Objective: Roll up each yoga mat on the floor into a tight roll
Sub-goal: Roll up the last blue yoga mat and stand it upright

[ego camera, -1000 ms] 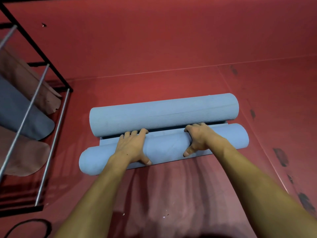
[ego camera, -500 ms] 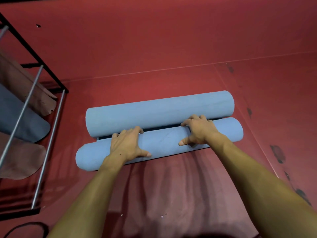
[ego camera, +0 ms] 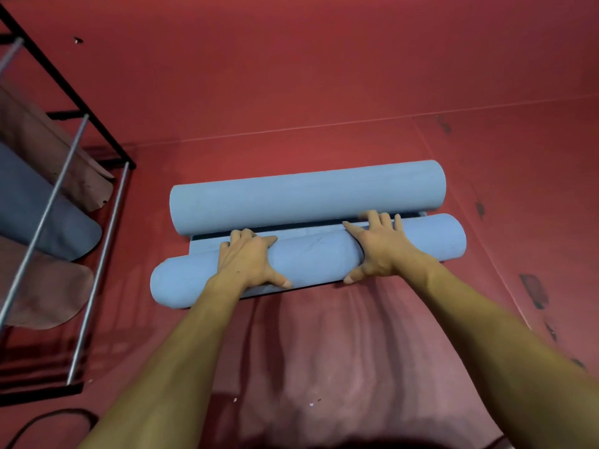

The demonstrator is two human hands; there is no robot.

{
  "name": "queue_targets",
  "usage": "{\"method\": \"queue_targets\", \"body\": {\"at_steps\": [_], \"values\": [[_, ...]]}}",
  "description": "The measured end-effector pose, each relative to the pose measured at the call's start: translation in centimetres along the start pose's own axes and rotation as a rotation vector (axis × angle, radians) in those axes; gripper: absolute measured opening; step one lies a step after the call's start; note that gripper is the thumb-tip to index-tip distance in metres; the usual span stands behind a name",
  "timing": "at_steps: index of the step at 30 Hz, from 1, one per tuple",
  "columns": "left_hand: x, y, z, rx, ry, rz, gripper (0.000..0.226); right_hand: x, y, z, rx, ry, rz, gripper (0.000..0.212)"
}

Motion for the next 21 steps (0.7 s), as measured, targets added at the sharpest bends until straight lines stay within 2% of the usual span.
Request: {"method": "queue_targets", "body": {"at_steps": [3, 7, 10, 12, 15, 18, 21], "values": [[-0.1, 0.1, 0.5, -0.028, -0.026, -0.043, 0.108, -0.5, 0.2, 0.1, -0.001, -0.022, -0.128, 0.125], [-0.1, 0.4, 1.0, -0.019, -0.073, -0.078, 0.108, -0.3, 0.4, -0.6, 0.020, 0.096, -0.134, 0.109], [-0.2, 0.2, 0.8, 0.029, 0.054, -0.011, 0.126, -0.1, 0.8, -0.3, 0.021, 0.083, -0.083, 0.113], [-0.3, 0.1, 0.3, 0.062, 0.079, -0.002, 0.129, -0.4, 1.0, -0.3, -0.002, 0.029, -0.045, 0.126], [-0.3, 0.1, 0.4, 0.056, 0.013, -0.088, 0.114, -0.8, 1.2, 0.0, -0.039, -0.026, -0.051, 0.135], [-0.3, -0.1, 0.7, 0.028, -0.008, -0.125, 0.106, -0.6, 1.2, 0.2, -0.019, -0.084, -0.139, 0.123], [0.4, 0.0, 0.6, -0.009, 0.038, -0.093, 0.096, 0.0, 1.2, -0.3, 0.015, -0.096, -0.115, 0.116]]}}
Point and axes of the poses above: each hand's wrist, its own y-axis towards the middle knuckle, its own x-axis out of the back of the hand, z = x × y, the point moved 2 cm from there along y, towards the middle knuckle, and after that the axes turned 6 degrees about -y, right-handed, at the moved point
